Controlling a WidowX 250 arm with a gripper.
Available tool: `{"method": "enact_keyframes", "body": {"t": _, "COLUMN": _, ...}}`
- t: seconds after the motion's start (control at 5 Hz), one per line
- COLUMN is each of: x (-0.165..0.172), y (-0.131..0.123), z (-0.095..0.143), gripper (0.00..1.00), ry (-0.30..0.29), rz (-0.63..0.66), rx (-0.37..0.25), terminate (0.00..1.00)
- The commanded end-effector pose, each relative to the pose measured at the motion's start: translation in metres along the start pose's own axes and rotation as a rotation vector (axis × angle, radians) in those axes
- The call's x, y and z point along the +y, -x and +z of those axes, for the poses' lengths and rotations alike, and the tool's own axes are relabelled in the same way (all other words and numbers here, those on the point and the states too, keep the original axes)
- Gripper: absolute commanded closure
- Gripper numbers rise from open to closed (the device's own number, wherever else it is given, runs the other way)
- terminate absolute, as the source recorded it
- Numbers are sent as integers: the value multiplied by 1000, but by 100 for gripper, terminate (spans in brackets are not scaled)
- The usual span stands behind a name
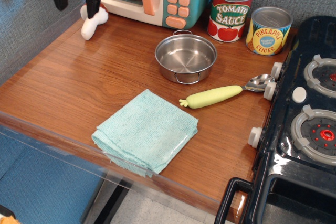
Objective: Place the mushroom on the blue rag.
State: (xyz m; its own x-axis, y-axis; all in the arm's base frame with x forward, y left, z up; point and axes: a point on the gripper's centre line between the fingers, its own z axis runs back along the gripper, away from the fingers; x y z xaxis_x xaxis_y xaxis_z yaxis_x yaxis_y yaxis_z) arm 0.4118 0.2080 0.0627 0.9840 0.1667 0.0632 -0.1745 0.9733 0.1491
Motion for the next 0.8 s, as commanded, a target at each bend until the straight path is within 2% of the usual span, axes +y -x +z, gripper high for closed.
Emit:
{"method": "enact_keyframes", "body": {"t": 0.0, "x": -3, "y": -6, "z": 5, "gripper": 0, "ry": -12, "rz": 36, "rx": -56, "terminate": 0}}
{"method": "enact_keyframes", "body": {"t": 0.2, "x": -10, "y": -6, "z": -7, "gripper": 0, "ry": -6, "rz": 49, "rx": -45, "terminate": 0}}
{"method": "enact_keyframes", "body": {"t": 0.4, "x": -5, "y": -3, "z": -11, "gripper": 100, "ry": 6, "rz": 82, "rx": -53, "terminate": 0}}
{"method": "enact_keyframes", "body": {"t": 0.6, "x": -7, "y": -3, "z": -6, "gripper": 100, "ry": 9, "rz": 69, "rx": -70, "terminate": 0}}
